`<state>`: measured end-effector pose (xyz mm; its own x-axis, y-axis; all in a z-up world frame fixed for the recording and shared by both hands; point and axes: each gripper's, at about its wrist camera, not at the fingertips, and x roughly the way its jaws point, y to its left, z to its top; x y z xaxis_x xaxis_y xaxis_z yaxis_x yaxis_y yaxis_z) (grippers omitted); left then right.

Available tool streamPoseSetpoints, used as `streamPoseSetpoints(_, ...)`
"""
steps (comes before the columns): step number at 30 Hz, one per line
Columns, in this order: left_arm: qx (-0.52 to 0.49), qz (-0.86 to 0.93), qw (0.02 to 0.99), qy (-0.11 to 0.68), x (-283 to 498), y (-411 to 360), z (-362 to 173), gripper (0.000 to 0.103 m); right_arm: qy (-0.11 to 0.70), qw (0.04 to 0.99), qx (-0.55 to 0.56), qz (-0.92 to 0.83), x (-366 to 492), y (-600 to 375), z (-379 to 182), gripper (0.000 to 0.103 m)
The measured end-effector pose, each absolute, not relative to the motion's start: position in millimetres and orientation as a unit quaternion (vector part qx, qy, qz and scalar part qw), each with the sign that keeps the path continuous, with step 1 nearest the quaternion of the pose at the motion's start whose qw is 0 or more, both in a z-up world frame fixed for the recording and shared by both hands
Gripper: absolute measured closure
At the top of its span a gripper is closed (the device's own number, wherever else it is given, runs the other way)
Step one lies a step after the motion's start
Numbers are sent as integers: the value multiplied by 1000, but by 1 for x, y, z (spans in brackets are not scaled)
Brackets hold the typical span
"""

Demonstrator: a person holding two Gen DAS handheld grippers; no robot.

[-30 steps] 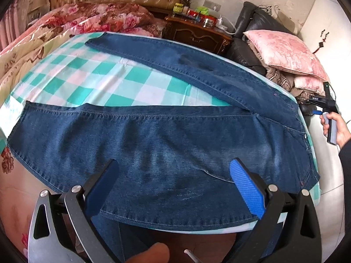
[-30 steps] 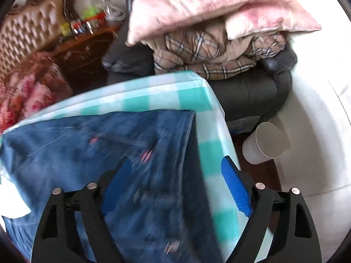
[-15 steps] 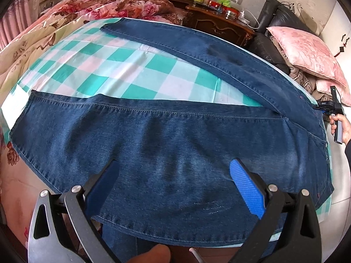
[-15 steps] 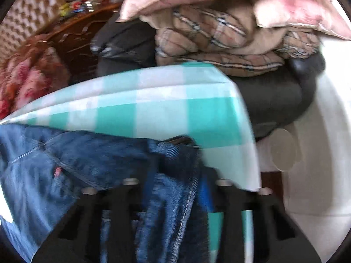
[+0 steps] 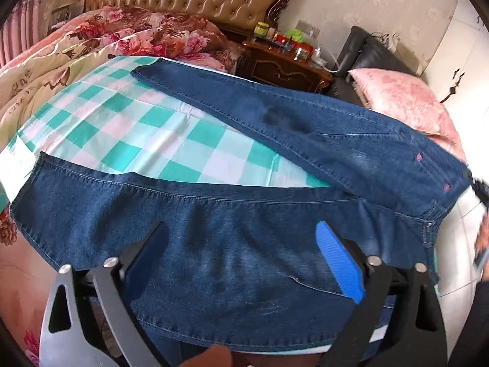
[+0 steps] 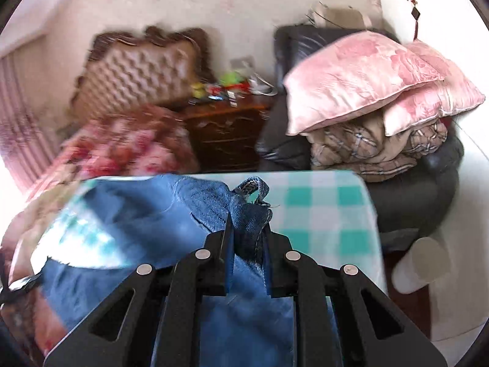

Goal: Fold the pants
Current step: 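Grasp the jeans waistband with the right gripper and lift it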

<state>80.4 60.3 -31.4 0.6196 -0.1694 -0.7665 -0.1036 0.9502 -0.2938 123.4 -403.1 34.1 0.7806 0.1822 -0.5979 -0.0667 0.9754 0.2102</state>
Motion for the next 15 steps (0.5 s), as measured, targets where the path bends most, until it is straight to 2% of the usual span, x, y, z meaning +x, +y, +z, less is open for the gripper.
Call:
streamPoseSetpoints(2, -171, -29, 883, 435, 76, 64, -31, 19, 331, 934, 111, 79, 85, -393, 21, 86)
streamPoseSetpoints(6, -219, -74, 868, 439, 82, 77, -41, 30, 374, 908, 171, 83, 31, -381, -33, 87)
streamPoseSetpoints(8, -250, -94, 854, 447, 101, 86, -53, 47, 390, 892, 212, 85, 22, -382, -58, 87)
streamPoseSetpoints(10, -274, -107, 843, 450, 123, 95, -63, 54, 399, 884, 229, 79, 12, -378, -73, 87)
streamPoseSetpoints(15, -350, -124, 815, 444, 213, 127, -80, 58, 380, 890, 241, 79, 9, -376, -59, 87)
